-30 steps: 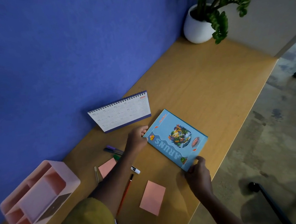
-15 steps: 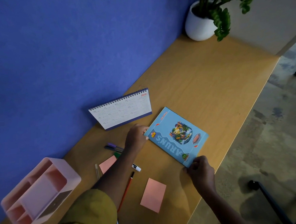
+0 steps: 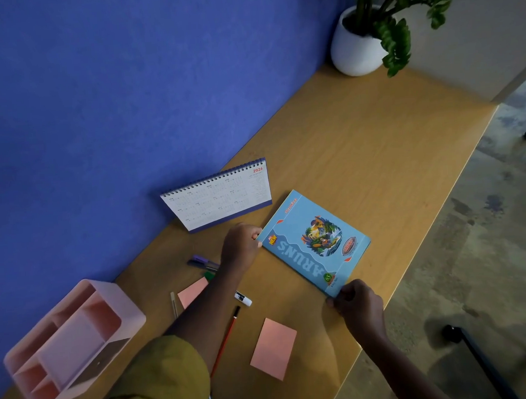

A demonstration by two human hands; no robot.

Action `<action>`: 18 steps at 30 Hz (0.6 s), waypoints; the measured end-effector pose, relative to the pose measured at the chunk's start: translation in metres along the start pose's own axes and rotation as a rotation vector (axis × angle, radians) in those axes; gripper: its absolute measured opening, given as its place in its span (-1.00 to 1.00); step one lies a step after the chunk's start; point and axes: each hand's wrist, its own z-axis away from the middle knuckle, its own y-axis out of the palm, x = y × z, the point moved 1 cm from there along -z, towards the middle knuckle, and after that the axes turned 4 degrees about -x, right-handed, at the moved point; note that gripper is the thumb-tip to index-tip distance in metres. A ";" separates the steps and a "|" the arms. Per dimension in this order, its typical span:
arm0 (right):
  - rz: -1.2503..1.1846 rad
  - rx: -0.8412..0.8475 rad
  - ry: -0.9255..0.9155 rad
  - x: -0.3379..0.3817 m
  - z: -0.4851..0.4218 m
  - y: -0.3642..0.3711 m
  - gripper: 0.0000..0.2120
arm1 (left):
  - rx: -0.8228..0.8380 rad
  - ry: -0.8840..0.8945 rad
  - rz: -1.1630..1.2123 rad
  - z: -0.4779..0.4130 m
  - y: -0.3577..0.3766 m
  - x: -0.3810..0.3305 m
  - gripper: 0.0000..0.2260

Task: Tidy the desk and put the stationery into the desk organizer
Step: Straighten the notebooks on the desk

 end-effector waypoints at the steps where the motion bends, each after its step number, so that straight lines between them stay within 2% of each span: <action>1: 0.024 -0.001 -0.013 0.000 0.001 0.001 -0.70 | 0.001 0.001 -0.006 0.000 0.000 0.000 -0.67; 14: 0.063 -0.015 -0.051 -0.006 0.007 0.007 -0.75 | 0.013 -0.001 -0.062 0.003 0.003 0.001 -0.61; 18: 0.052 -0.003 -0.036 -0.004 0.005 0.005 -0.71 | 0.042 -0.063 -0.033 0.006 0.001 -0.001 -0.71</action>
